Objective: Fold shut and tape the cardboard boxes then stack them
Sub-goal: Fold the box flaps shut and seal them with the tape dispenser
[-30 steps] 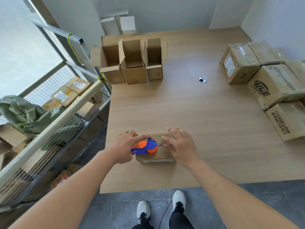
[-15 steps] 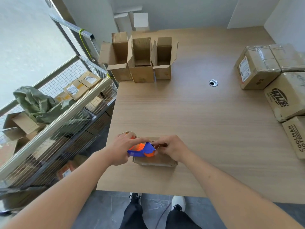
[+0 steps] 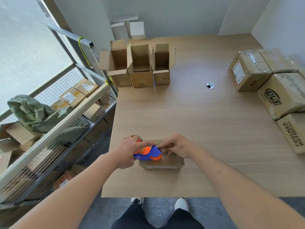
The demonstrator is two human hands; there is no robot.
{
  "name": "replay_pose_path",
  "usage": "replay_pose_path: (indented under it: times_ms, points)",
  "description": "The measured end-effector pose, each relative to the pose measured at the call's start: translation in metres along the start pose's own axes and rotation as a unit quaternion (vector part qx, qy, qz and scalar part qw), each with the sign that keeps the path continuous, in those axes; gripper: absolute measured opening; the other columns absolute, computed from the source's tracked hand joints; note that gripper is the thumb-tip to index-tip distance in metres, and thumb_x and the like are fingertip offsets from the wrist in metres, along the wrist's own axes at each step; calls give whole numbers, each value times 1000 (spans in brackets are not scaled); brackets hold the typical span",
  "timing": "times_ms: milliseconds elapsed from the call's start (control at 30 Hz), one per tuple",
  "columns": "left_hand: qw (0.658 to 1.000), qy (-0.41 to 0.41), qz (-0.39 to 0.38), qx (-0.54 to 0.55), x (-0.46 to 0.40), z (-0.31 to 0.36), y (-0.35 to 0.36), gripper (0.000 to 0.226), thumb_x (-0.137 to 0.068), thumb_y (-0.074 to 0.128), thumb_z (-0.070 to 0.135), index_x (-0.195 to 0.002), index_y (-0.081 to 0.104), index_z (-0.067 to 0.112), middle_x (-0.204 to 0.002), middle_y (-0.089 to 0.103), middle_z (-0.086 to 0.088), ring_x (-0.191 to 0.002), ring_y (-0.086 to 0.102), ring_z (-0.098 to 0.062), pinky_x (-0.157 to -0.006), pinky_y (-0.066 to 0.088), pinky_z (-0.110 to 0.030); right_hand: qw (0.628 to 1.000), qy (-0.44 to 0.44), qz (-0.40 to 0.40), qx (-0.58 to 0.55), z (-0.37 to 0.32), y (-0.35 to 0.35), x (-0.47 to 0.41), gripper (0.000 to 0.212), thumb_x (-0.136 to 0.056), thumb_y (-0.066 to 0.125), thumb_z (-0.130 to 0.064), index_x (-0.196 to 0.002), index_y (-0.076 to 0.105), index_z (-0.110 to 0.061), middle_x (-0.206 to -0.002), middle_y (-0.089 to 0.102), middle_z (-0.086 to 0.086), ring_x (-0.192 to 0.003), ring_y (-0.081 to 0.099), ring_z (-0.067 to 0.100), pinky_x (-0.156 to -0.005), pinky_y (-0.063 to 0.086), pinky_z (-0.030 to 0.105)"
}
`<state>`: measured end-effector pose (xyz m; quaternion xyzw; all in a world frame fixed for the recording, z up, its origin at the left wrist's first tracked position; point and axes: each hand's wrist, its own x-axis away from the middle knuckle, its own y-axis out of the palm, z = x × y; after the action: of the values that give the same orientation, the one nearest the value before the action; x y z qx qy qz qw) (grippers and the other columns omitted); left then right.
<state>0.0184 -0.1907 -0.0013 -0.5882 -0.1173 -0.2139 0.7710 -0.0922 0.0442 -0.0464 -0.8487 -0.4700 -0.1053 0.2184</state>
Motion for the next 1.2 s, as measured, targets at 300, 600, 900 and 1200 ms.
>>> replay_pose_path:
  times_ms: [300, 600, 900, 1200]
  points:
    - [1000, -3, -4, -21, -2, 6, -3, 95, -86, 56, 1, -151, 21, 59, -127, 45, 4, -115, 45, -20, -99, 31, -31, 1000, -2, 22, 14, 1, 4, 1, 30, -91, 71, -2, -107, 82, -24, -88, 75, -7, -74, 62, 7, -73, 53, 25]
    - [999, -9, -10, -31, -2, 9, -5, 97, -85, 57, 0, -150, 20, 61, -125, 45, 5, -111, 46, -19, -100, 35, -33, 999, -20, 15, 28, 2, 1, 6, 32, -84, 79, -5, -112, 80, -21, -99, 78, -3, -97, 73, 13, -93, 57, 34]
    - [999, -12, -16, -42, -4, 11, -6, 98, -86, 57, 0, -149, 17, 63, -126, 46, 4, -111, 47, -20, -100, 37, -35, 996, -50, 72, 34, 1, 2, 11, 24, -73, 79, -1, -87, 84, -20, -82, 79, -6, -85, 75, 18, -80, 60, 35]
    - [999, 20, -7, -35, 5, 7, -4, 97, -92, 56, 12, -151, 2, 66, -127, 42, 4, -111, 46, -21, -94, 32, -31, 990, -35, 117, 72, 0, 9, 7, 6, -87, 75, -15, -90, 71, -16, -84, 72, -3, -74, 63, 10, -74, 55, 29]
